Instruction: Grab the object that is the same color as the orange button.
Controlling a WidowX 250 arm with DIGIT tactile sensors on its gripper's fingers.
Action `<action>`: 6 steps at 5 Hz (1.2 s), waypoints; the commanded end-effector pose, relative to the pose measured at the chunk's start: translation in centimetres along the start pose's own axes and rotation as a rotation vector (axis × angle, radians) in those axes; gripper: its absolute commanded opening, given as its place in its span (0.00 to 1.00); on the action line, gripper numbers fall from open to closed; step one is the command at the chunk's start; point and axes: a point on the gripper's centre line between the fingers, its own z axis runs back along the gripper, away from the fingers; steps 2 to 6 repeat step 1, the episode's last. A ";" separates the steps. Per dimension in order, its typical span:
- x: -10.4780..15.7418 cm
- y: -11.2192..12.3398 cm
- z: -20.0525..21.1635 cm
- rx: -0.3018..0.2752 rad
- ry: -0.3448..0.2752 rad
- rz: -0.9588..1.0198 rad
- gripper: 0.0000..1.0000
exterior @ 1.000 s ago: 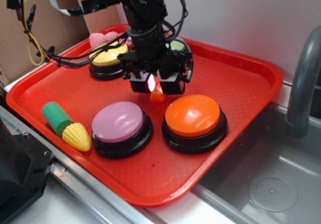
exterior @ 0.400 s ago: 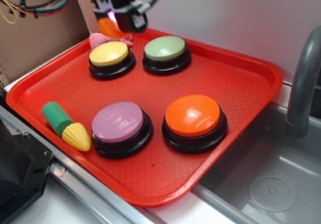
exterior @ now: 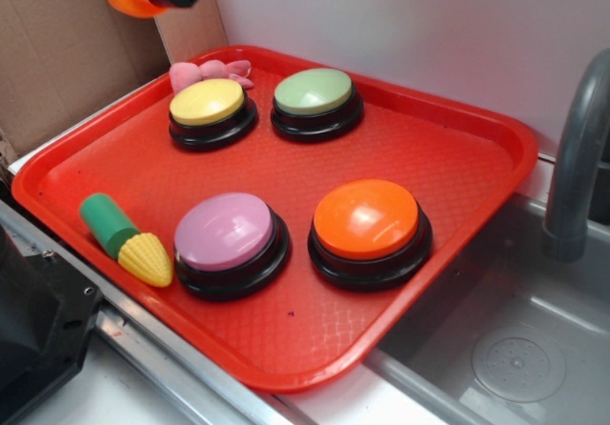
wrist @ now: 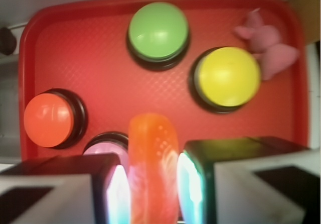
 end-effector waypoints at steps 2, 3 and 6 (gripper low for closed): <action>-0.7 1.7 2.8 0.141 -0.125 0.195 0.00; -0.7 1.7 2.8 0.141 -0.125 0.195 0.00; -0.7 1.7 2.8 0.141 -0.125 0.195 0.00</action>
